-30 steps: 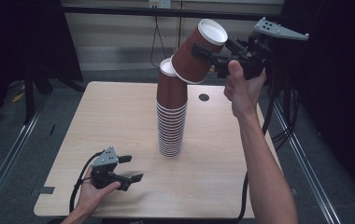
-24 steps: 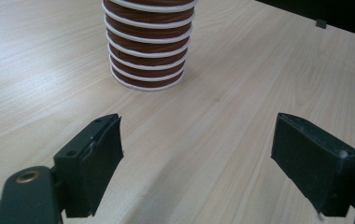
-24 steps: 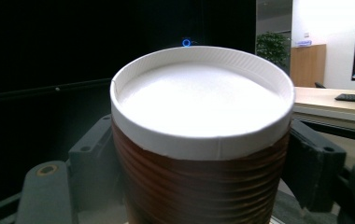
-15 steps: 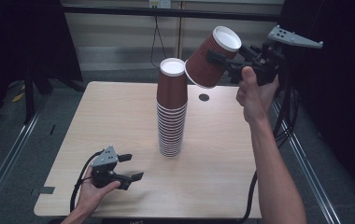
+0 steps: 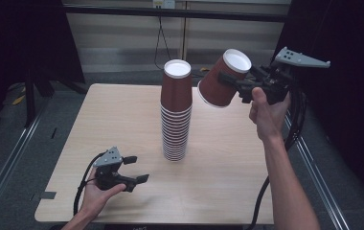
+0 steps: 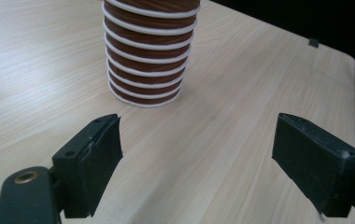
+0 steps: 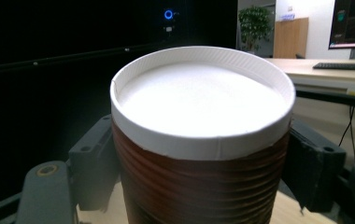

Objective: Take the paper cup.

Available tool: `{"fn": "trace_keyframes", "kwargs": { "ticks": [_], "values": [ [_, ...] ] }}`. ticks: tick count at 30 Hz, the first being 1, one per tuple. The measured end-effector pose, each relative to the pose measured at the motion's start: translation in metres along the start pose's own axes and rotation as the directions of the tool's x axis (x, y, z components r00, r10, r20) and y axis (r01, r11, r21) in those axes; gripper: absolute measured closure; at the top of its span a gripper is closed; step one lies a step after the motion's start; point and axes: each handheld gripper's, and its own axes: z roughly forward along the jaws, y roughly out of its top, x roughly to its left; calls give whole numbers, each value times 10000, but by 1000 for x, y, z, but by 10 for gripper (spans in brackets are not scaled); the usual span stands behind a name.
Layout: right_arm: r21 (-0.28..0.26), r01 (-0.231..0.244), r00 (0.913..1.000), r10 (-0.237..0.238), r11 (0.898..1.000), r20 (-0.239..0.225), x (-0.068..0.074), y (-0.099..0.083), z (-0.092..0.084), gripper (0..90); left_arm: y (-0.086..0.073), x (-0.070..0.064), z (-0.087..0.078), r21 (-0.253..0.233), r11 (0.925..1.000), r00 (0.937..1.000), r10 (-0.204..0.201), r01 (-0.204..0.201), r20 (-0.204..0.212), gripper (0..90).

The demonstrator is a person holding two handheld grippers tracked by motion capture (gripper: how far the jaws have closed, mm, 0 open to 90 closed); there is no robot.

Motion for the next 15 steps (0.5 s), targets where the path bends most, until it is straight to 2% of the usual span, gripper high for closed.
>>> {"fn": "trace_keyframes", "kwargs": {
  "ticks": [1, 6, 15],
  "values": [
    [0, 0, 10000, 0, 10000, 0, 0, 0, 0, 229, 0, 0, 0, 0, 10000, 10000, 0, 0, 0, 157],
    [254, -194, 9998, 196, 9995, -80, 0, -22, -1, 229, 3, -3, 2, 191, 9997, 9999, 156, -156, 40, 165],
    [575, -328, 9993, 336, 9978, -131, 4, -49, -5, 229, 14, -5, 4, -119, 9986, 9986, 523, -522, 107, 163]
  ]
}}
